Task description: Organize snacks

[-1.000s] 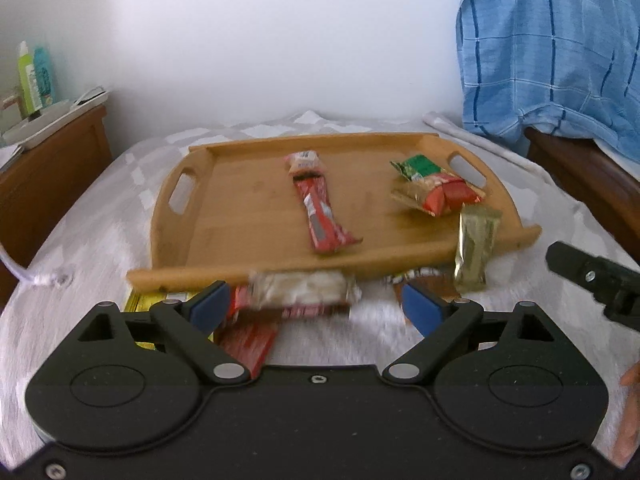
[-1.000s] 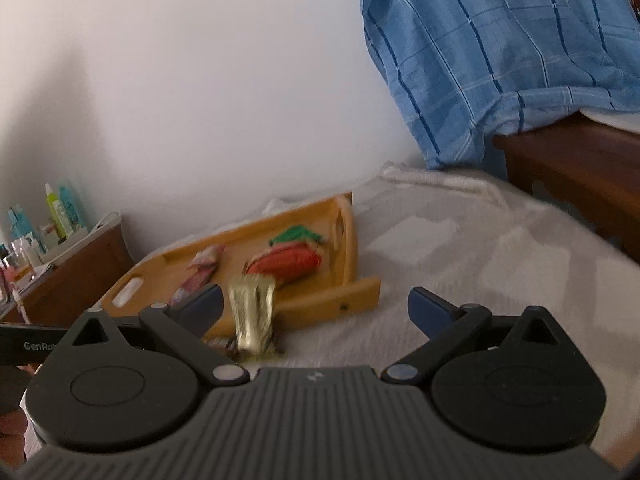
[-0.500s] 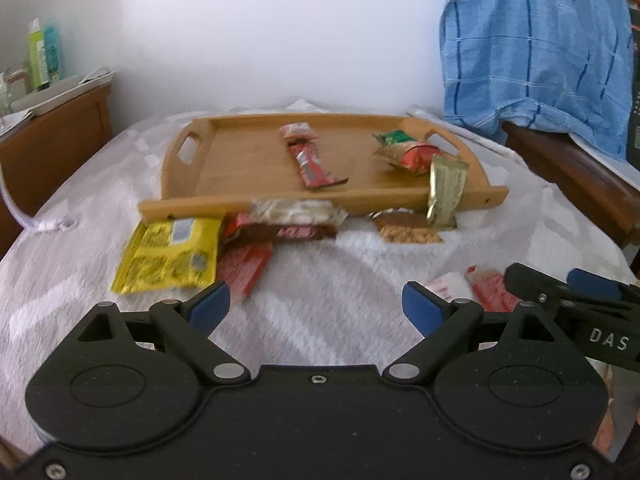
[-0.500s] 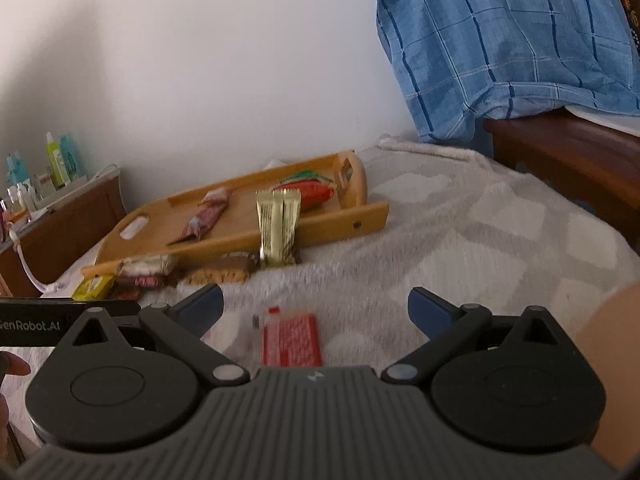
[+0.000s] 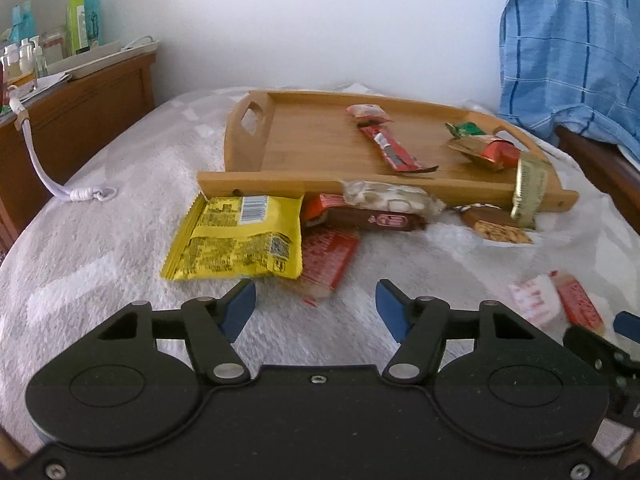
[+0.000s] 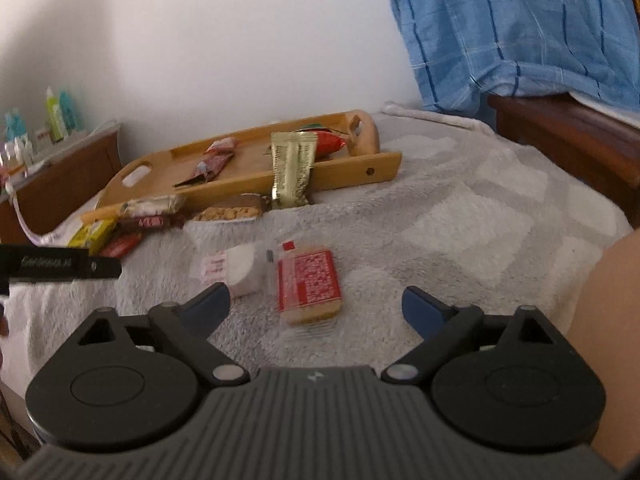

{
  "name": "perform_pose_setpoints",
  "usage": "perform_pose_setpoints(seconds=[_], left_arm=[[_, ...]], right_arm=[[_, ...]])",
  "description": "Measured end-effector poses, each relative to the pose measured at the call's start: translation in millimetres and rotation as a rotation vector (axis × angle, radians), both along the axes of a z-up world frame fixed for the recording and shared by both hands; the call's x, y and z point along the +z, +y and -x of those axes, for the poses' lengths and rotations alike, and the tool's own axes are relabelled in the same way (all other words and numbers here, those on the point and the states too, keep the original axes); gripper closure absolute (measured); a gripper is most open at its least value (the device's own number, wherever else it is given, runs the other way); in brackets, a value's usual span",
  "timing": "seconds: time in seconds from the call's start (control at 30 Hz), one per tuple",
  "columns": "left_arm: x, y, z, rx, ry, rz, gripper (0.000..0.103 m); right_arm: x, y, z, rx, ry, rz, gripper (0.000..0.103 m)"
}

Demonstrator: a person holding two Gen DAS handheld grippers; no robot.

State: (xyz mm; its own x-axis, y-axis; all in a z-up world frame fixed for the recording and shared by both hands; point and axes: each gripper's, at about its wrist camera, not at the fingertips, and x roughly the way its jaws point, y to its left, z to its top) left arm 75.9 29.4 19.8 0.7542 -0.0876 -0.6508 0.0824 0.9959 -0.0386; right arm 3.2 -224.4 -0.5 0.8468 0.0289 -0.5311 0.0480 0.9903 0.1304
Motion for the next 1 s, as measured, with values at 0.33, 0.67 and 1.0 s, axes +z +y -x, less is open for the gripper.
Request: perform_pose_setpoints(seconds=[0.33,0.67,1.0], left_arm=[[-4.9,-1.5,-9.5,0.019,-0.021,-0.009,0.063],[-1.4,-5.3,28.8,-0.029,0.001,0.038,0.069],[-1.5,-22.0,69.9,-0.068,0.036,0.064,0.068]], right_arm=[[-0.6,6.8,0.3,-0.003,-0.018,0.067,0.043],[-1.2,9.6,-0.5,0.007,-0.029,0.078,0.045],[-2.6,12.2,-0.6,0.009,-0.035,0.098,0.045]])
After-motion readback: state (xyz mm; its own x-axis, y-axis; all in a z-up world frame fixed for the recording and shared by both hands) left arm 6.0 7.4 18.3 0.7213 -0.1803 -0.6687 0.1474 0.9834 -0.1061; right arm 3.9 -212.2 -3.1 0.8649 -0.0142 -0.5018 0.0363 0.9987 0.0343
